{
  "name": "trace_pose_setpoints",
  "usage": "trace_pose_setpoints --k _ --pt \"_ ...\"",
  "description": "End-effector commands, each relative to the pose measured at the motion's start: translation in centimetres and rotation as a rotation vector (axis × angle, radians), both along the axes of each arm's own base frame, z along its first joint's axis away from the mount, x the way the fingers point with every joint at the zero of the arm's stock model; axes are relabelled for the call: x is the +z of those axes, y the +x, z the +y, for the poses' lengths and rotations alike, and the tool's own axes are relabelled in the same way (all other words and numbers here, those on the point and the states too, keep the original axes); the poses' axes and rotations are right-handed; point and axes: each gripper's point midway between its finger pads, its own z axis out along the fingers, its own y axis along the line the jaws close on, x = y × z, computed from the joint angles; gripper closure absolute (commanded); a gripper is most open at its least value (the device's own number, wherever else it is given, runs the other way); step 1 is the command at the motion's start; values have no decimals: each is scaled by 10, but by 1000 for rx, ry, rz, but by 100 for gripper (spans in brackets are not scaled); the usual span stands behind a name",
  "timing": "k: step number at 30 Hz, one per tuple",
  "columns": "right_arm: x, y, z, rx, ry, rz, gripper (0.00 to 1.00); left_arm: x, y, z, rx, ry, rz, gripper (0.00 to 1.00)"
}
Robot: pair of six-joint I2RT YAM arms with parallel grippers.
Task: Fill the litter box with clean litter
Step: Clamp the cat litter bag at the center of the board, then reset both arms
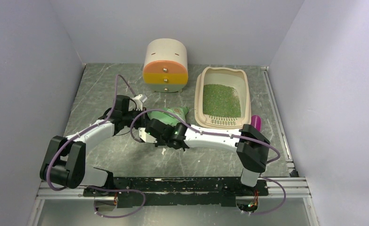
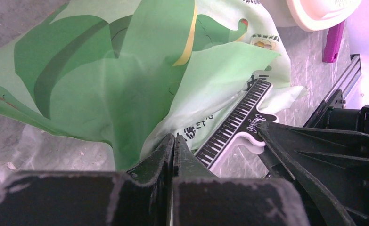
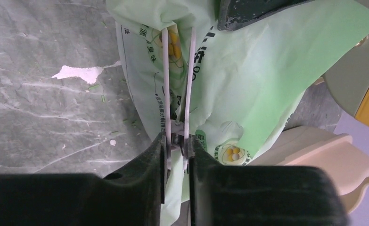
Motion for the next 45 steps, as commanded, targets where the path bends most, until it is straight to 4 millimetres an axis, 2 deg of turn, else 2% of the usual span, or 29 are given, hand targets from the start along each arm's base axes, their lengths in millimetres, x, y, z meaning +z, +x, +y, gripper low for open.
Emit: trace_pose_setpoints --k 1,2,6,9,10,14,15,16,17,19,22,24,26,29,32,34,38,42,45 --pt "-24 1 -14 12 -74 29 70 -2 6 7 17 19 -11 95" --pt "-18 0 -13 11 -47 27 62 -2 6 7 18 18 -14 95" --pt "10 -3 -10 0 76 23 46 5 6 7 19 8 -30 95" --pt "41 -6 -4 -11 210 32 17 15 8 8 35 2 -55 84" --pt "54 -7 -2 -13 262 32 3 20 9 9 46 4 -67 77" --pt "121 0 -6 -51 557 3 0 59 18 16 109 9 -179 50" --pt "139 7 -15 -86 641 -20 0 70 21 20 129 20 -208 13" --pt "156 20 -29 -179 739 -60 0 84 23 24 152 30 -247 4" --pt "175 36 -50 -319 855 -116 0 99 26 30 183 45 -290 3" --pt "199 65 -100 -605 1047 -196 0 131 28 41 241 58 -390 3" --pt "210 85 -145 -785 1180 -136 0 174 24 55 316 40 -542 3" --pt "205 102 -173 -926 1203 -84 0 192 20 68 415 19 -576 3" --pt "189 115 -195 -1047 1184 -11 0 203 14 74 474 -12 -576 3" --pt "162 131 -229 -1206 1197 124 0 216 4 73 429 -4 -612 3" --pt "154 137 -247 -1312 1225 175 0 221 2 78 451 22 -581 3" --pt "159 138 -250 -1333 1223 166 0 225 1 85 478 60 -553 3" --pt "181 130 -252 -1282 1306 107 0 237 5 103 585 107 -525 3" --pt "205 119 -243 -1133 1388 86 0 246 6 111 622 125 -544 3" --pt "215 113 -232 -1057 1363 130 0 249 7 114 634 138 -549 3"
